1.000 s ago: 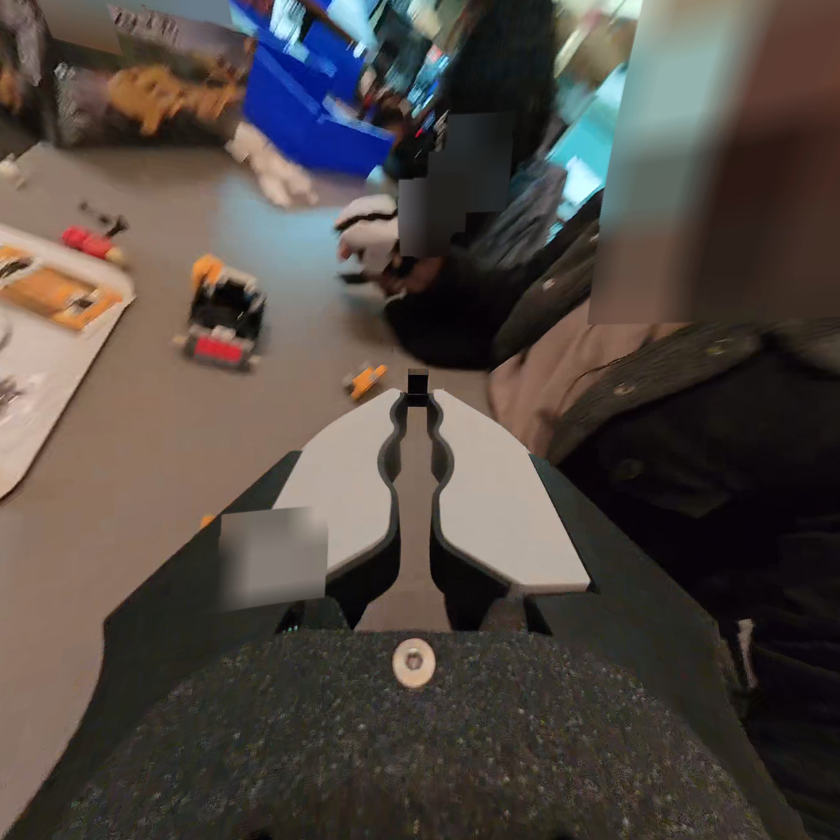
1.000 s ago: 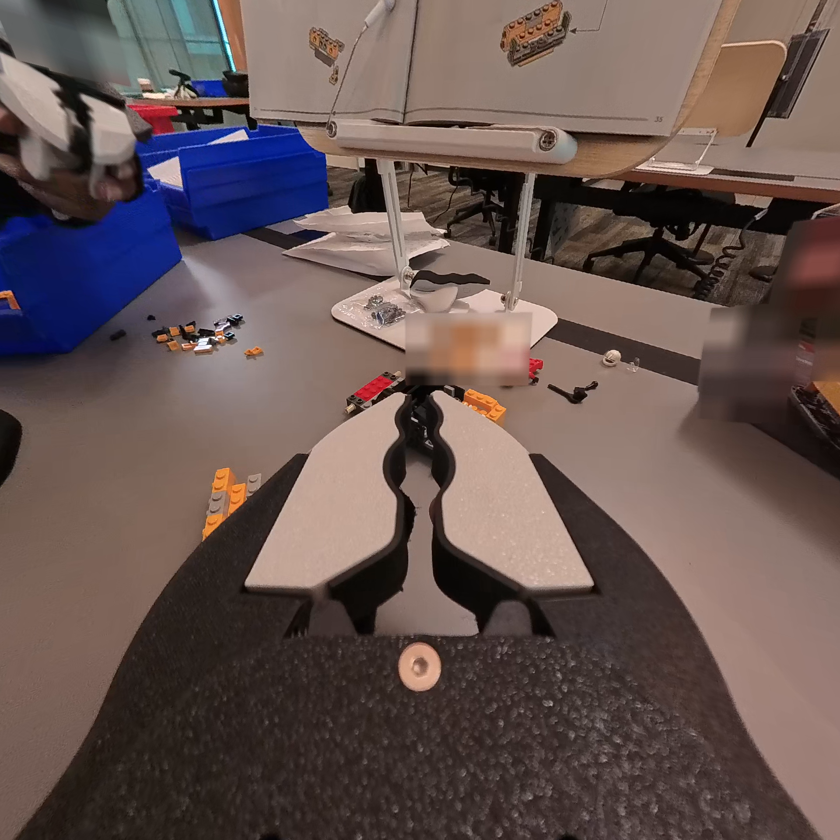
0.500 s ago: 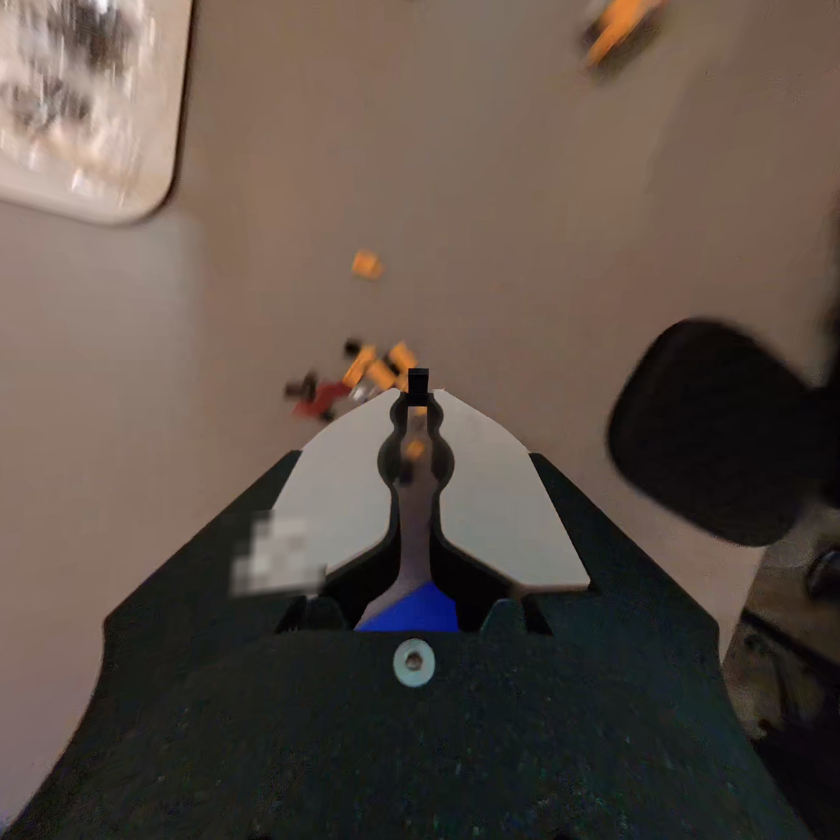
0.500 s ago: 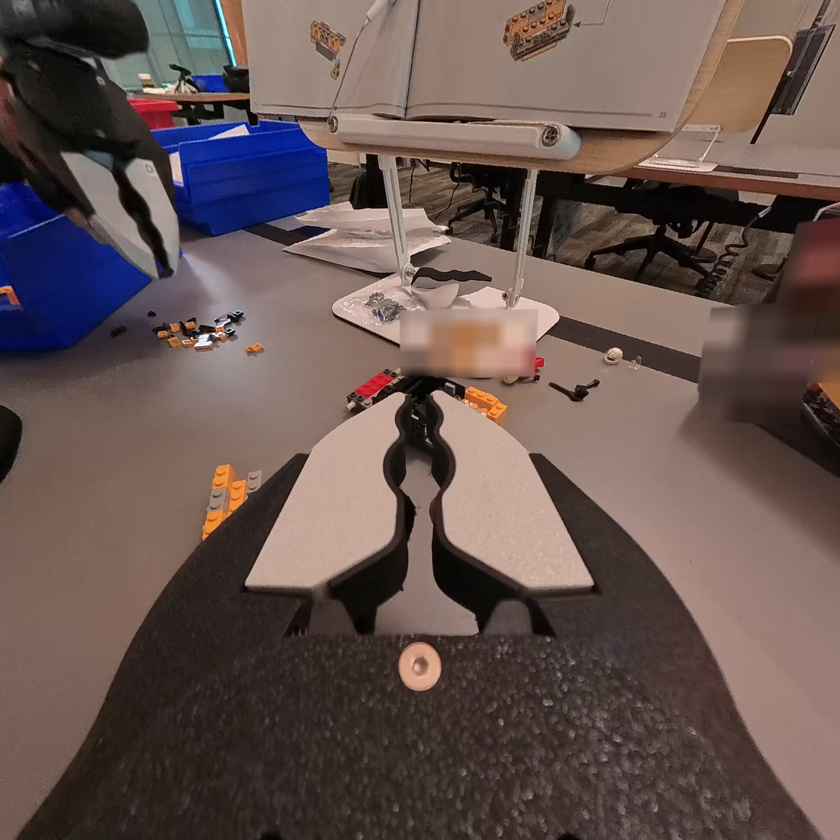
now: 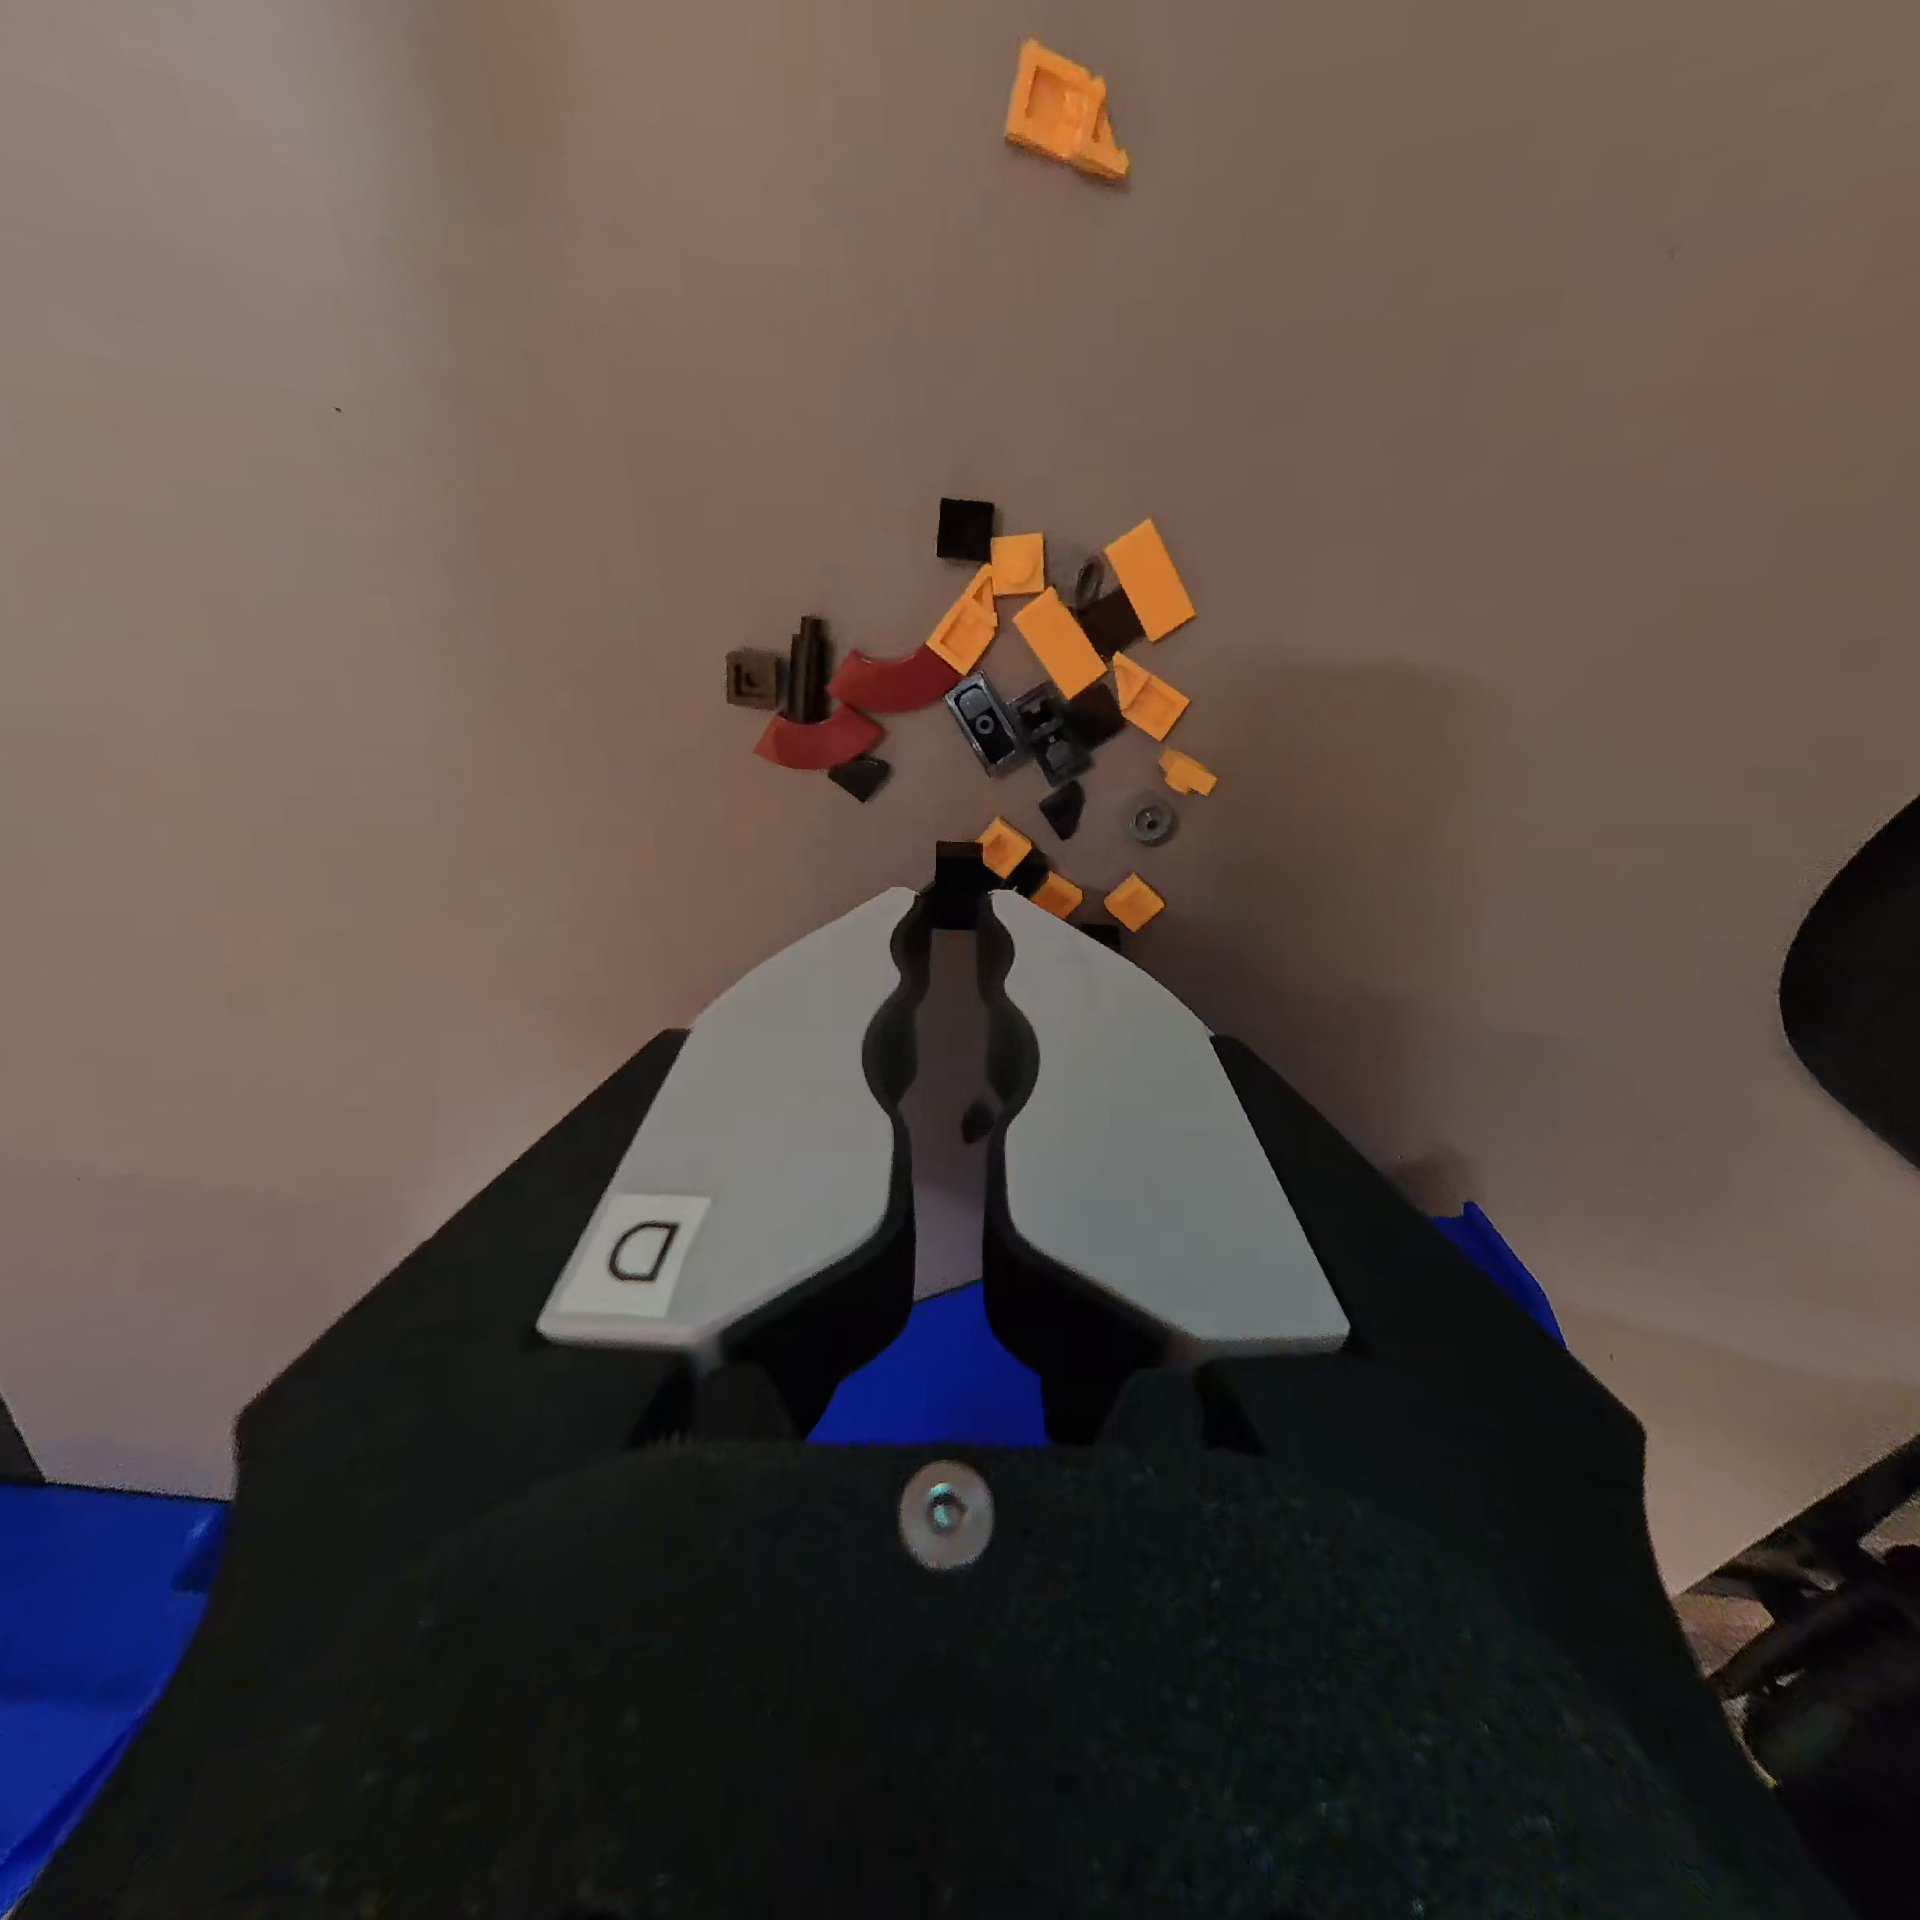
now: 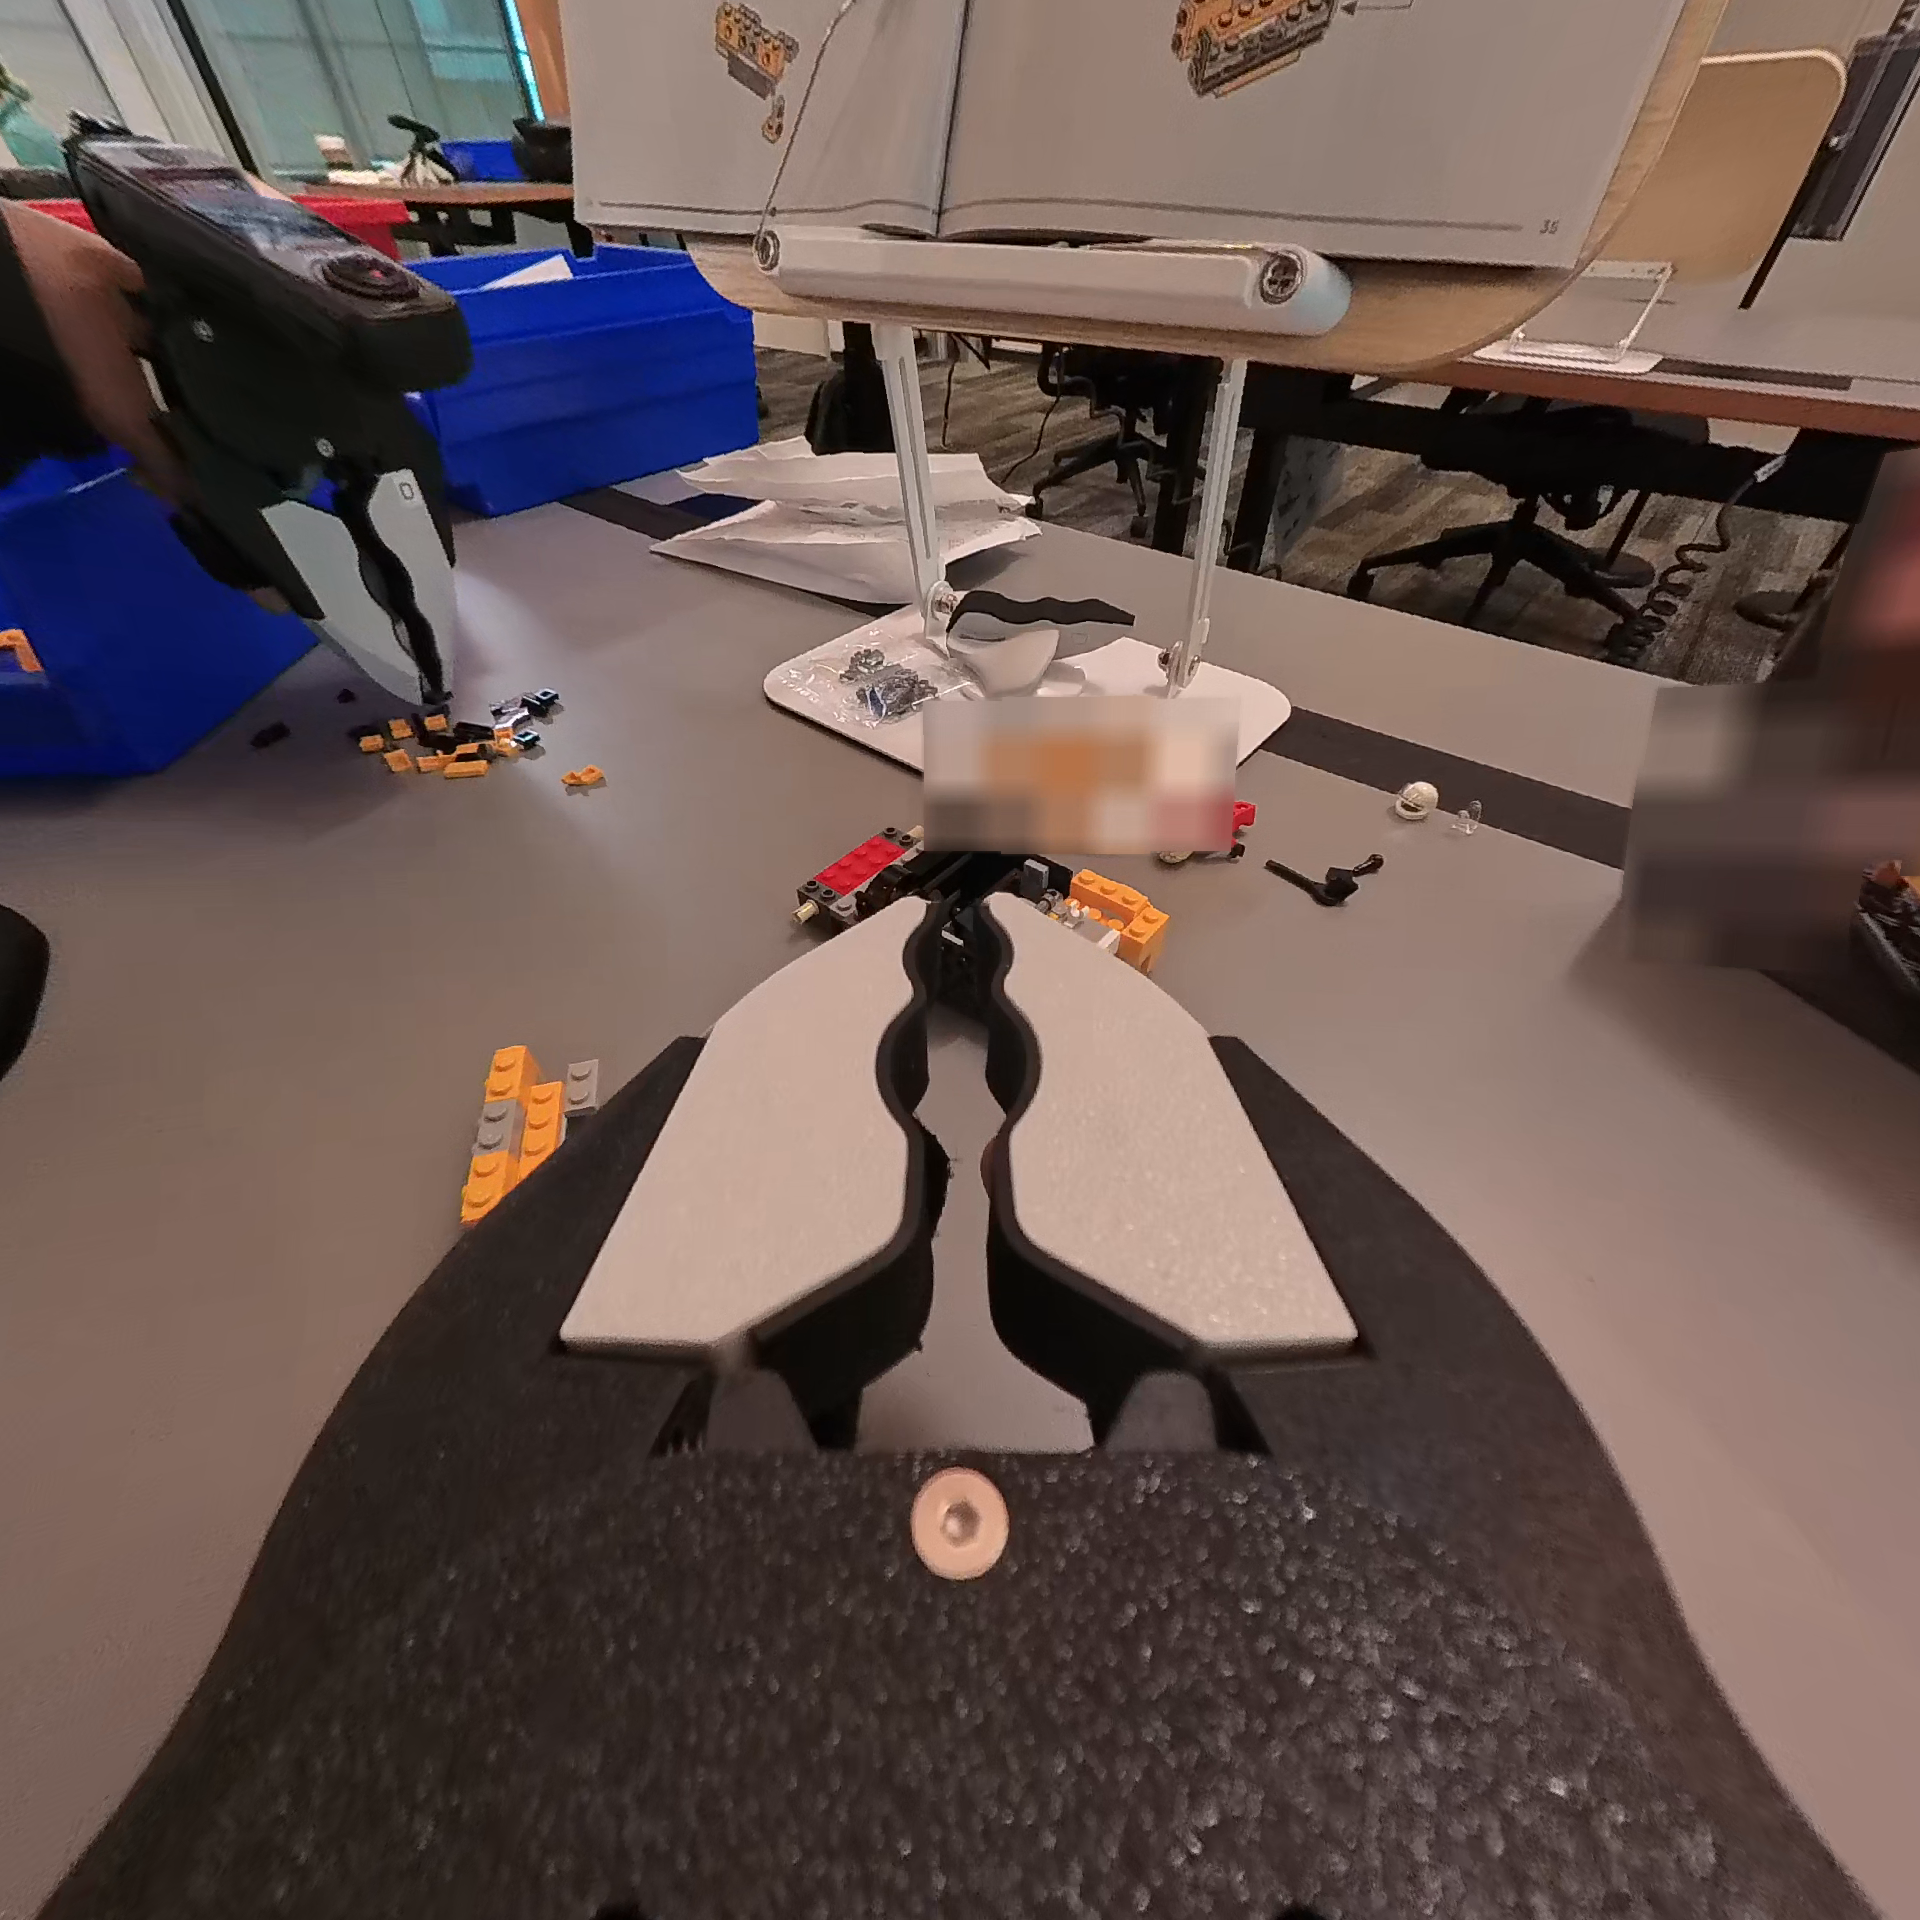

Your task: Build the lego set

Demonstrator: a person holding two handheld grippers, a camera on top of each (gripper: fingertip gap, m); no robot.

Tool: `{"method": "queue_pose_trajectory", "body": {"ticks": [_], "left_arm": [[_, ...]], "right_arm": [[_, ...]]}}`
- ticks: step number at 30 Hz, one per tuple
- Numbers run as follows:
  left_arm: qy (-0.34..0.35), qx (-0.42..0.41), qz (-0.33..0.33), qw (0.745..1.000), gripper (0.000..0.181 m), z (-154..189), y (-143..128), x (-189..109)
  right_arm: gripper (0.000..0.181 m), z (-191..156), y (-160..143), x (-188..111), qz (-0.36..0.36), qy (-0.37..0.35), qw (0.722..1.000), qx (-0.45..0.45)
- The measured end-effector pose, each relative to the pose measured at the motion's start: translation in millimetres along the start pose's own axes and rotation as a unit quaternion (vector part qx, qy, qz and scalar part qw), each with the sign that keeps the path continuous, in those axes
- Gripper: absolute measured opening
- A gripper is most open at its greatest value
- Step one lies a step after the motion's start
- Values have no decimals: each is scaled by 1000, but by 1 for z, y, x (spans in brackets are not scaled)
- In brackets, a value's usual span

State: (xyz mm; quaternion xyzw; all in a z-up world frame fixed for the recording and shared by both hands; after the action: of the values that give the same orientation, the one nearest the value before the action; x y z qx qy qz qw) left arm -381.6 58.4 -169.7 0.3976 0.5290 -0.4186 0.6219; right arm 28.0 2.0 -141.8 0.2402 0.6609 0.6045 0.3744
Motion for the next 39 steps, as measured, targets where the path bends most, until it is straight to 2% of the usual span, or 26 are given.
{"method": "queue_pose_trajectory", "body": {"ticks": [9,16,21,29,30,31,33,35,39], "left_arm": [[21,-7,29,999,18,0,2,-6],[25,0,58,998,17,12,5,-12],[29,19,47,998,16,20,12,-3],[39,23,28,999,13,12,21,8],[45,21,28,998,11,10,21,6],[54,21,32,998,0,8,20,3],[77,17,40,996,0,4,17,-3],[83,4,52,995,10,3,13,-9],[102,-8,56,993,11,4,2,-16]], "right_arm": [[5,1,0,0,1,-8,1000,2],[5,4,1,-1,9,-19,1000,9],[5,3,1,-1,8,-19,1000,5],[5,3,1,-2,8,-21,1000,3],[5,3,1,-2,8,-20,1000,3],[5,3,1,-2,8,-20,1000,3],[5,3,1,-1,7,-20,1000,3],[5,3,1,-1,7,-19,1000,3],[5,2,1,-1,7,-19,1000,1]]}}
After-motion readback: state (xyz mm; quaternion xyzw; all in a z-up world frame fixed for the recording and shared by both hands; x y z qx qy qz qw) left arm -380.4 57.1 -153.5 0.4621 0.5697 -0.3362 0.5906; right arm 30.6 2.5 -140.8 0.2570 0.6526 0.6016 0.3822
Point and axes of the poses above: each gripper's, where its closed fingertips meet, x out along the fingers, y out of its top, z = x × y across the jaws, the point moved 8 cm from there along -x, back along the fingers, and after that the axes turned 6 degrees about -y, right-handed, at the moved point
